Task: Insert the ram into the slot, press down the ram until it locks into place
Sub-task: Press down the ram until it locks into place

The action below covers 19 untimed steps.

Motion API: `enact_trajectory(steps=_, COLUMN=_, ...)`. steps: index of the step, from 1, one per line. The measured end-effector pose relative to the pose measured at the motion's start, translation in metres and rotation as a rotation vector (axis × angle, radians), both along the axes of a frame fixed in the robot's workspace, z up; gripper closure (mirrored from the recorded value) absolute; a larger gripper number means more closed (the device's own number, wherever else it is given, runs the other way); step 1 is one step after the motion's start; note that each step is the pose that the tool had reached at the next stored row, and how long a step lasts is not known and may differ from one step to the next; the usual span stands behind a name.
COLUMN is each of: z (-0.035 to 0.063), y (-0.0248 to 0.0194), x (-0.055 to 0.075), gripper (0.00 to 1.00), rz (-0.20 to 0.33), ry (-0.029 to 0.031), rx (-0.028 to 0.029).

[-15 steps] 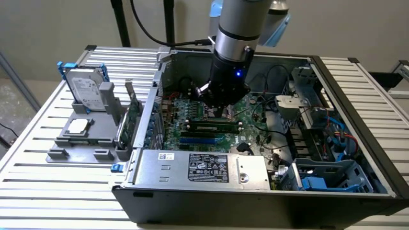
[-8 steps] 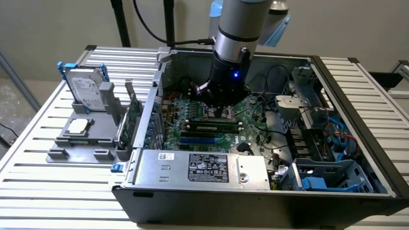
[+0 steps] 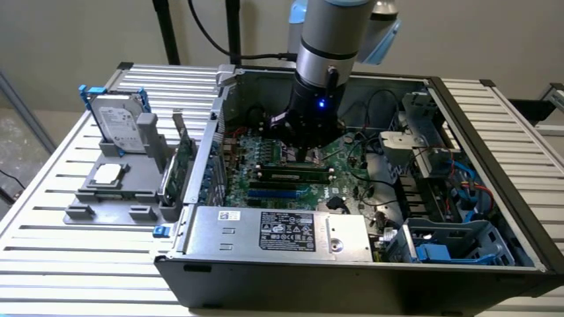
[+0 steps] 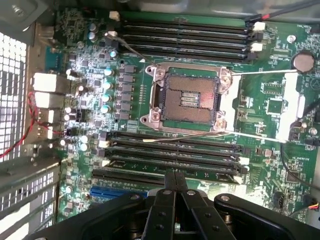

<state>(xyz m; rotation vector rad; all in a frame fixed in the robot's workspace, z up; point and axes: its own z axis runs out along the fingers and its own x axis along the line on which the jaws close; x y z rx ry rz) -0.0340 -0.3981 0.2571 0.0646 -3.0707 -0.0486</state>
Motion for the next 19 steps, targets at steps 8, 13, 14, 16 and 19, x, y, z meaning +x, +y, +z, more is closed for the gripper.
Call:
enact_trajectory(steps=8, z=0.0001, y=-0.0012, x=0.0006, gripper=0.89, rz=-0.064, ry=-0.0025, rx=-0.0034)
enact_trajectory(steps=13, z=0.0007, y=-0.0061, x=0.0023, gripper=0.89, rz=-0.065, ry=-0.0023, rx=-0.0032)
enact_trajectory(steps=14, z=0.0007, y=-0.0061, x=0.0023, gripper=0.89, rz=-0.065, ry=-0.0024, rx=-0.0031)
enact_trajectory(steps=16, z=0.0007, y=-0.0061, x=0.0023, gripper=0.89, rz=-0.065, ry=-0.0023, rx=-0.0032)
enact_trajectory(steps=19, z=0.0007, y=-0.0061, x=0.0023, gripper=0.89, rz=-0.065, ry=-0.0023, rx=-0.0032)
